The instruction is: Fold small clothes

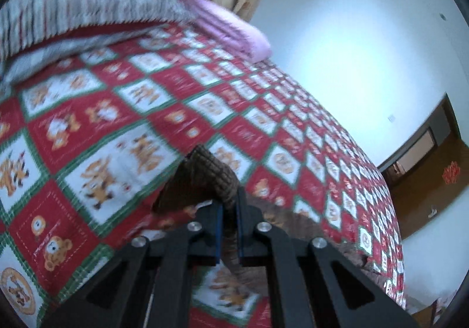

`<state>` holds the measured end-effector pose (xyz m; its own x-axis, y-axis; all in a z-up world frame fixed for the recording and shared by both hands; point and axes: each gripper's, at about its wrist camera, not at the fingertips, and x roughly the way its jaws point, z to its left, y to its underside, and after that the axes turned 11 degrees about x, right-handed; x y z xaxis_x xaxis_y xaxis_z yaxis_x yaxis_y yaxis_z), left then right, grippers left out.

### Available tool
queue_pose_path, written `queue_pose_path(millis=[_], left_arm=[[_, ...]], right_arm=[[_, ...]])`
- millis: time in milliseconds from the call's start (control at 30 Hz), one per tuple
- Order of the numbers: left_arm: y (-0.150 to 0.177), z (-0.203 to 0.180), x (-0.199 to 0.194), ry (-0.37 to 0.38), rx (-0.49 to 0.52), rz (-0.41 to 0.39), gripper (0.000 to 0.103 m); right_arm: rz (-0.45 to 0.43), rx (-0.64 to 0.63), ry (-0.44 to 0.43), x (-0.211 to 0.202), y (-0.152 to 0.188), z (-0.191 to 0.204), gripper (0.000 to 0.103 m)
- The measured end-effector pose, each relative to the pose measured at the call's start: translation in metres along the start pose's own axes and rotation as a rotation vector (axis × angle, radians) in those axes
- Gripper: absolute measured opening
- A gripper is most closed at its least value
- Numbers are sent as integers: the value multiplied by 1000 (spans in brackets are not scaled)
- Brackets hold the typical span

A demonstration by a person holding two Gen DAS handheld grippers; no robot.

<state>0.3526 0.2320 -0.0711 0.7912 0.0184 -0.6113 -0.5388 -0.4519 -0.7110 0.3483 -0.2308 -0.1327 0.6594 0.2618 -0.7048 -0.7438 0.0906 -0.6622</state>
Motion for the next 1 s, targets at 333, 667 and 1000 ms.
queue_pose_path(millis=[333,667,1000], left_arm=[[-6,-132,-15,80,220,-72,7],[98,-277,17,143,532,-26,10],[159,-293,-6,116,824,-73,73]], right_arm=[[-16,-17,51,-5,18,-25,82],[1,-15,95,3,22,-24,82],[10,23,41,2,20,-31,84]])
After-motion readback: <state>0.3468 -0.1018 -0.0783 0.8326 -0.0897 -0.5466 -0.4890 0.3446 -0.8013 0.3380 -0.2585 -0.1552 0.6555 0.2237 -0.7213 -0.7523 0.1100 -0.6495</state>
